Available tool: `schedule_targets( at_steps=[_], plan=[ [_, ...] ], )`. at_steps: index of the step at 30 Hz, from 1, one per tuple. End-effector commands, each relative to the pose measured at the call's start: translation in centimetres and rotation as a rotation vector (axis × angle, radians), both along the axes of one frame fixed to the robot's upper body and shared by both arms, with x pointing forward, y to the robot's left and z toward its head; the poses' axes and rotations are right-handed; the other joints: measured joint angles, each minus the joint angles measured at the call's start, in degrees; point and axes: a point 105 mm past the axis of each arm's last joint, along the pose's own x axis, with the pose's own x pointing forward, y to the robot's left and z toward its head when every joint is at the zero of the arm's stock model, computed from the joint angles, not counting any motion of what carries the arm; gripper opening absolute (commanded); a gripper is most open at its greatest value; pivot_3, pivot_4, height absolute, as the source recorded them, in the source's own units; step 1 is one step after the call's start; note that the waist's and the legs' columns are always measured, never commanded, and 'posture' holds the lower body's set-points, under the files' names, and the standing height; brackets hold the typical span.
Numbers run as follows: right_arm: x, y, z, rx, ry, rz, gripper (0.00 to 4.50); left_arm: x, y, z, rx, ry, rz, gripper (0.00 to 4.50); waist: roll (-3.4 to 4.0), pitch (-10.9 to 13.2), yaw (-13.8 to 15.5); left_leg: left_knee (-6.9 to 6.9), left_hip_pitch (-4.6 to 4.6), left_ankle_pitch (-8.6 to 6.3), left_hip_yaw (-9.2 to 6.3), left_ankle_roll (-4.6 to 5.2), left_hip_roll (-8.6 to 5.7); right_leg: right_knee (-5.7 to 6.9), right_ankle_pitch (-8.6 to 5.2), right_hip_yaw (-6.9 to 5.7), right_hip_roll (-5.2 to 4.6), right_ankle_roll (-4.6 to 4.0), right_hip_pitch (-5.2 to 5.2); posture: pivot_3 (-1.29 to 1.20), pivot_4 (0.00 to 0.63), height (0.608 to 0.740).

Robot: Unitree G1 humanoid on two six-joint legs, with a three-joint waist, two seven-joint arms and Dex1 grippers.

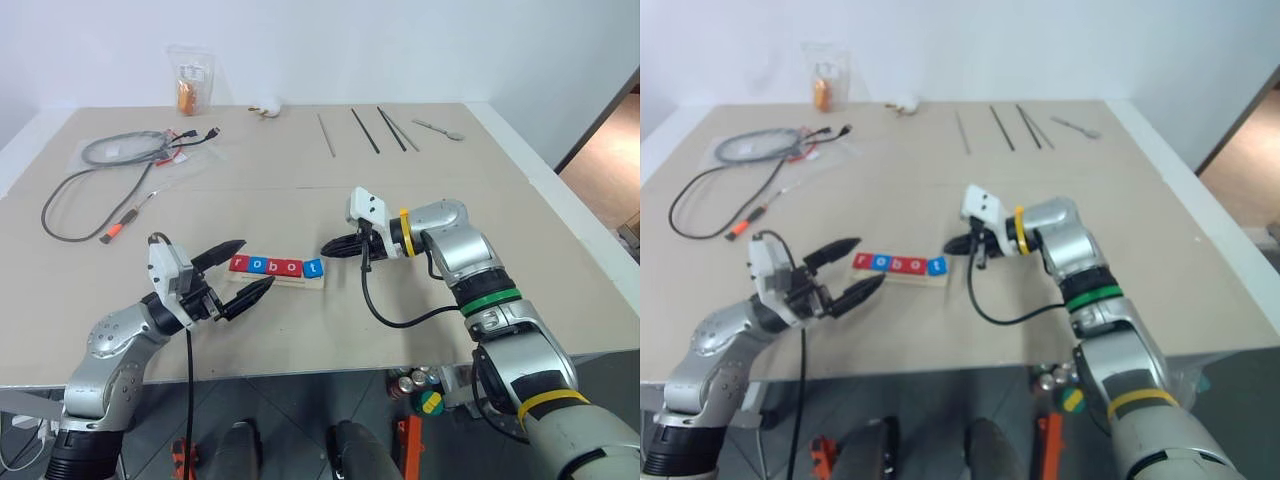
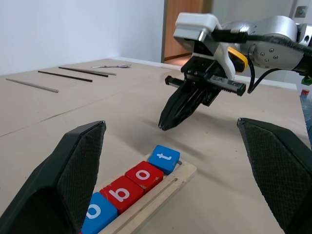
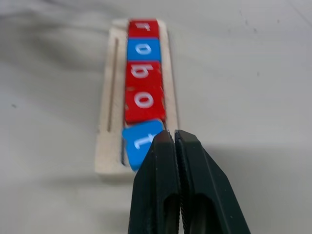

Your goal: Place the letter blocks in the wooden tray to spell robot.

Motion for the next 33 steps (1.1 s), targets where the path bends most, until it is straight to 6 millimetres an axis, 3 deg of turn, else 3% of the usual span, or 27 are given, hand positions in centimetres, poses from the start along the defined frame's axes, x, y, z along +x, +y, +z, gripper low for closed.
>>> schedule_targets(
  at_steps=[1,13,33],
  plan=[
    [0.0,-0.3,0.0,-0.03,-0.026,0.008,0.06,0.0,-0.1,0.8,0.005,-0.032,-0.01,4.5,0.0,0.0,0.0,0.0,0.0,0.0,0.0,0.0,0.0,0.0,0.0,0.0,0.0,0.0,0.0,0.0,0.15,0.74],
    [-0.3,-0.5,-1.3,-0.077,-0.013,0.021,0.06,-0.1,0.0,0.7,0.002,-0.032,0.002,4.5,0.0,0.0,-0.01,0.0,0.0,0.0,0.0,0.0,0.0,0.0,-0.02,0.0,0.01,0.02,0.01,0.0,0.15,0.74],
    [-0.7,0.8,-1.6,-0.083,0.001,0.059,0.06,-0.4,0.7,0.5,0.0,-0.025,0.037,4.5,0.0,0.0,0.0,0.0,0.0,0.0,0.0,0.0,0.0,0.0,-0.02,0.0,0.01,0.02,0.01,0.0,0.15,0.74]
  ],
)
